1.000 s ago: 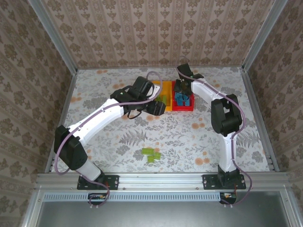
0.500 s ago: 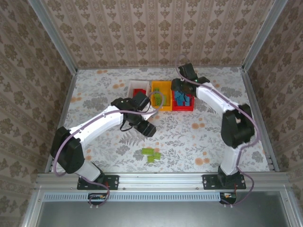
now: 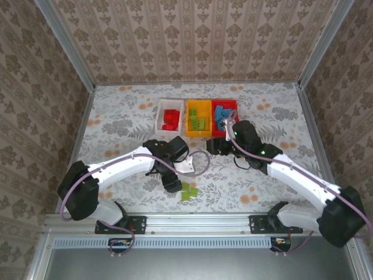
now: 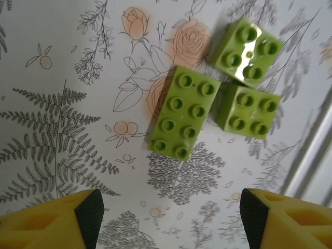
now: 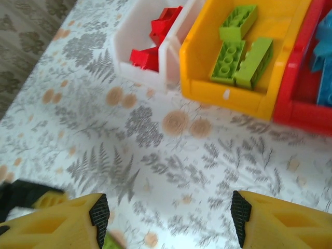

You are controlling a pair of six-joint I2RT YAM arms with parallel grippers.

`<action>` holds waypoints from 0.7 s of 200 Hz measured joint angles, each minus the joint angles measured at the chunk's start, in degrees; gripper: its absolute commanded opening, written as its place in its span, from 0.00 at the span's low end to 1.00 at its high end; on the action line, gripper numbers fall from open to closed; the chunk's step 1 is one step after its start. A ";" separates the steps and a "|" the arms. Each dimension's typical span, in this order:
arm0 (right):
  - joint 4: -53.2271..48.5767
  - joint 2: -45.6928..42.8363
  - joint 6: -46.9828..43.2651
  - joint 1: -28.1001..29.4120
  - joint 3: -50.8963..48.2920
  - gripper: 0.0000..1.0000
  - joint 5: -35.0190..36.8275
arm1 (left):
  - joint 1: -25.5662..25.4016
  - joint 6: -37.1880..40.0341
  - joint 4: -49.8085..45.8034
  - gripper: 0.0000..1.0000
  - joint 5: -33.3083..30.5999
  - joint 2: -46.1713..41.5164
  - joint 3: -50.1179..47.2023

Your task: Sort the legos into containers by color

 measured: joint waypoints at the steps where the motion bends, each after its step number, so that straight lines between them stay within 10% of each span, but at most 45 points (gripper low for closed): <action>1: 0.00 -0.22 0.07 0.00 -0.13 0.68 -0.04 | -0.07 0.13 0.11 0.75 -0.07 0.00 -0.11; 140: -14.62 -21.86 9.62 0.00 -5.81 0.69 -1.29 | -4.74 10.05 12.57 0.77 -3.89 6.97 -5.22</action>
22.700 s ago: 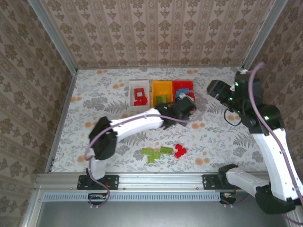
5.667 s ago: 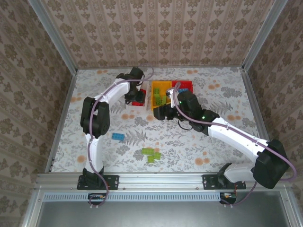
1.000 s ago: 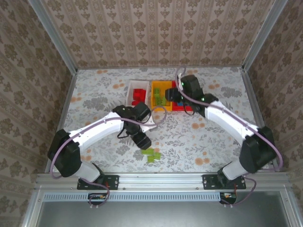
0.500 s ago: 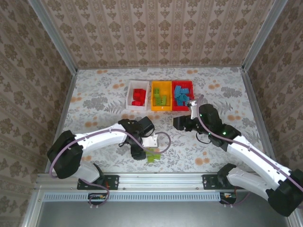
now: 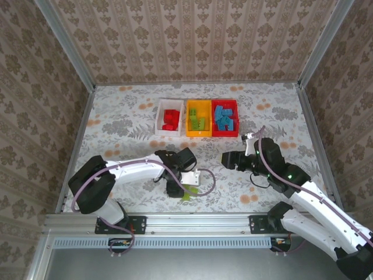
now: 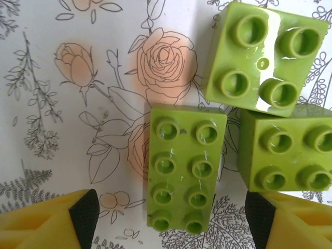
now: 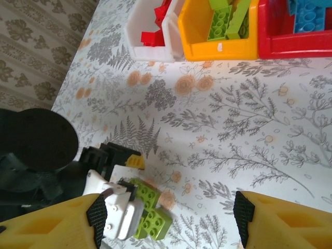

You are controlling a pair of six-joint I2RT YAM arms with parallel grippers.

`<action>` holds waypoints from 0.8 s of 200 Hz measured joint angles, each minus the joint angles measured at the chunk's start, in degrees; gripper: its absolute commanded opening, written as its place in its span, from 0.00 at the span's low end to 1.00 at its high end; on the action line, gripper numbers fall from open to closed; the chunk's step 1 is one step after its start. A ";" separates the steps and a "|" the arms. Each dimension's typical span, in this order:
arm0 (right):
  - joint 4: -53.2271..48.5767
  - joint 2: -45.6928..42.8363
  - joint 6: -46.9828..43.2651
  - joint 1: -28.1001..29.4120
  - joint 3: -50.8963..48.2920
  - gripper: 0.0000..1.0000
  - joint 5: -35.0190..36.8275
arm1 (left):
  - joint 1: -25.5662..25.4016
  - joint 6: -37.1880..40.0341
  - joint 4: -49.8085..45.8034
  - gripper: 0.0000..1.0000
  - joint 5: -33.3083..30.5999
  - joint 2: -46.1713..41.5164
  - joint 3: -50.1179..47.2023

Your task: Sort the legos into containers by color

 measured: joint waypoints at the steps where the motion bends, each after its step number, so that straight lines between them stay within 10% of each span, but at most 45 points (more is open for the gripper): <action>1: -0.02 0.00 0.02 0.00 0.00 0.69 -0.09 | -0.02 -0.02 0.02 0.77 0.00 0.04 0.00; 160: -1.40 0.11 2.60 -1.51 -0.50 0.69 -11.47 | -1.07 -4.42 -0.52 0.32 -0.81 4.79 2.43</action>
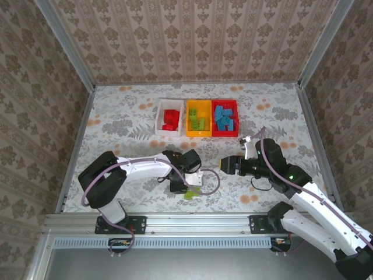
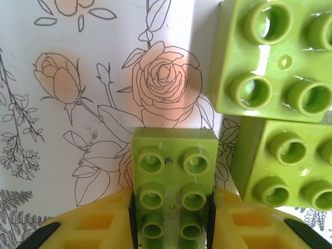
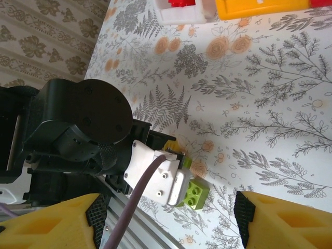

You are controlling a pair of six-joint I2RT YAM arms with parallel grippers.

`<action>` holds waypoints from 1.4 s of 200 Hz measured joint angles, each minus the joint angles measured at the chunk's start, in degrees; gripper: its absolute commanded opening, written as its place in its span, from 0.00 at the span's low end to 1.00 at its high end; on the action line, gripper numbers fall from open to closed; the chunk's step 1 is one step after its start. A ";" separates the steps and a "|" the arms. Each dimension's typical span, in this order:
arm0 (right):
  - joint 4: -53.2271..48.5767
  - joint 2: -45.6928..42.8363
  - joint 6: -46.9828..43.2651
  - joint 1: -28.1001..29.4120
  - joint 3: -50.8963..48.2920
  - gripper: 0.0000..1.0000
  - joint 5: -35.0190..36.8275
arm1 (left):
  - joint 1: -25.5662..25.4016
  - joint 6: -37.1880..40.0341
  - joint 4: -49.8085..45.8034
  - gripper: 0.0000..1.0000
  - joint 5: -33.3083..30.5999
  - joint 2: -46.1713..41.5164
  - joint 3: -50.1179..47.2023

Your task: Sort the legos into containers by color

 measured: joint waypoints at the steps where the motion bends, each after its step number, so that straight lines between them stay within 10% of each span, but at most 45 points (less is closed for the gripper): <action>1: 0.00 0.00 -0.02 0.00 0.00 0.69 -0.04 | 0.00 -0.04 0.02 0.32 0.00 -0.02 0.00; 122: 13.70 8.90 -0.72 -2.47 1.92 0.68 5.03 | 14.64 -8.76 -0.24 0.32 -2.34 -1.68 17.88; 280: 20.09 28.94 0.46 -9.03 16.52 0.67 16.17 | 23.08 -32.68 -4.59 0.32 2.05 41.46 75.19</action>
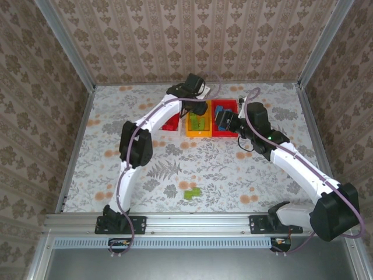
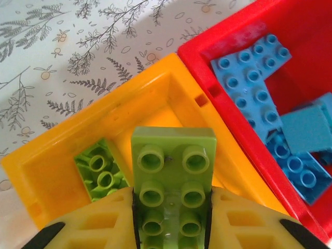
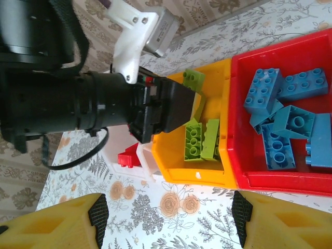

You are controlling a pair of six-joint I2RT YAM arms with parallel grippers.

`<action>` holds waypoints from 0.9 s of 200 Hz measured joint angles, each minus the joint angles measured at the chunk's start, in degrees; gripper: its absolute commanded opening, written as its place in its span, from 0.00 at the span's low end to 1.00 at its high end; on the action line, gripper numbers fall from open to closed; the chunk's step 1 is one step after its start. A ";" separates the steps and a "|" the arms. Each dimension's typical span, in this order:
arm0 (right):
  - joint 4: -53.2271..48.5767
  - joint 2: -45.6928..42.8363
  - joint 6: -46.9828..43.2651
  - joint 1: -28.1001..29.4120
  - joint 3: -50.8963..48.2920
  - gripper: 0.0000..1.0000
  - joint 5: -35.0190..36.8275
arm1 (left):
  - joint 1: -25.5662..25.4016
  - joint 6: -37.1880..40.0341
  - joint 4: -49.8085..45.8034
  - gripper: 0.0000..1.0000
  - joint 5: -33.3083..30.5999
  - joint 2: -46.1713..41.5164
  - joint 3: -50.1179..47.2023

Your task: Sort the legos into containers by color

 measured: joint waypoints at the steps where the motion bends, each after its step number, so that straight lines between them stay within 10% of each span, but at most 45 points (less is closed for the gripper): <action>1: 0.00 0.00 0.00 0.00 0.00 0.67 -0.02 | 0.02 -0.20 -0.09 0.32 -0.09 0.24 0.17; 75: 0.00 0.00 1.25 -0.13 0.00 0.68 -1.14 | 1.05 -5.27 -1.64 0.55 -0.07 4.83 2.19; 180: -4.31 -4.68 -10.08 4.22 -4.17 0.68 -2.21 | 0.96 -10.73 1.55 0.53 -0.74 -11.02 -9.99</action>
